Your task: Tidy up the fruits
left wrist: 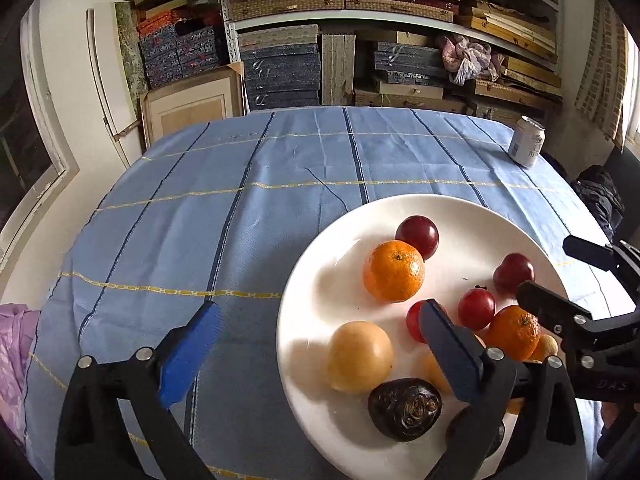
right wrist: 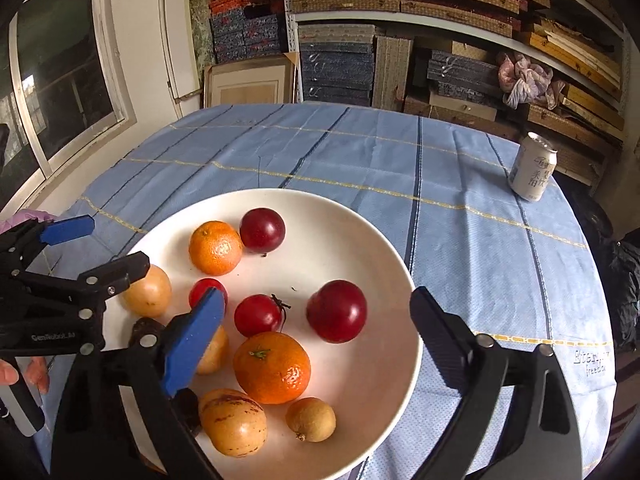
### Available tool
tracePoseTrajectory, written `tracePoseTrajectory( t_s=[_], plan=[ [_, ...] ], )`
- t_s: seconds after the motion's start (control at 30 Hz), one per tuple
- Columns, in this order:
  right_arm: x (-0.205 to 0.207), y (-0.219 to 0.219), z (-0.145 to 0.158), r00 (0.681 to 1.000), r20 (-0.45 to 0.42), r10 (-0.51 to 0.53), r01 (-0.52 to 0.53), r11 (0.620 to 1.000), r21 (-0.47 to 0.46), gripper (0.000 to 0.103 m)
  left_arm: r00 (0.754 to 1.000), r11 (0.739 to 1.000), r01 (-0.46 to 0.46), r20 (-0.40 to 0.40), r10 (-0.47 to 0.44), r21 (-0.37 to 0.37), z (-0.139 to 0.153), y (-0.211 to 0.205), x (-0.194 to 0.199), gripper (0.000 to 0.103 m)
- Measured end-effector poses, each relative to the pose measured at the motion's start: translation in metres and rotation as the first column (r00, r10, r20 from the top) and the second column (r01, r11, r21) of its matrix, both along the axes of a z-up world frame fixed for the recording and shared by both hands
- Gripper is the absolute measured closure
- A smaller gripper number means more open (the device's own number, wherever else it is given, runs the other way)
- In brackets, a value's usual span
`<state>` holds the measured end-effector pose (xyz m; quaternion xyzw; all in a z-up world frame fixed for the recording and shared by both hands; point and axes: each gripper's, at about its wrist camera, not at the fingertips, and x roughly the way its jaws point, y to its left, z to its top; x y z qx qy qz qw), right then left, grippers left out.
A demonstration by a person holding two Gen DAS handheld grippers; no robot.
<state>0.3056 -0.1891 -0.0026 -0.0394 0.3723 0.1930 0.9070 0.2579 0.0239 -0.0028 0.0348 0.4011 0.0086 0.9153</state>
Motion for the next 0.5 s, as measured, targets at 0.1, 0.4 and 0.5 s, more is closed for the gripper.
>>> tracePoseTrajectory(
  t_s=[0.1, 0.4, 0.5],
  plan=[
    [-0.007, -0.003, 0.008, 0.999, 0.051, -0.011, 0.012, 0.999, -0.033, 0.008, 1.000, 1.000, 0.007, 0.002, -0.007, 0.012, 0.002, -0.003, -0.004, 0.003],
    [-0.022, -0.030, 0.025, 0.997, 0.034, -0.063, 0.061, 0.997, 0.049, 0.004, 1.000, 0.994, 0.013, -0.009, -0.013, 0.111, -0.006, -0.035, -0.053, 0.003],
    [-0.047, -0.038, 0.027, 0.996, 0.047, -0.079, 0.077, 0.996, 0.050, 0.004, 0.999, 0.994, 0.033, 0.000, -0.033, 0.107, -0.014, -0.040, -0.087, 0.003]
  ],
)
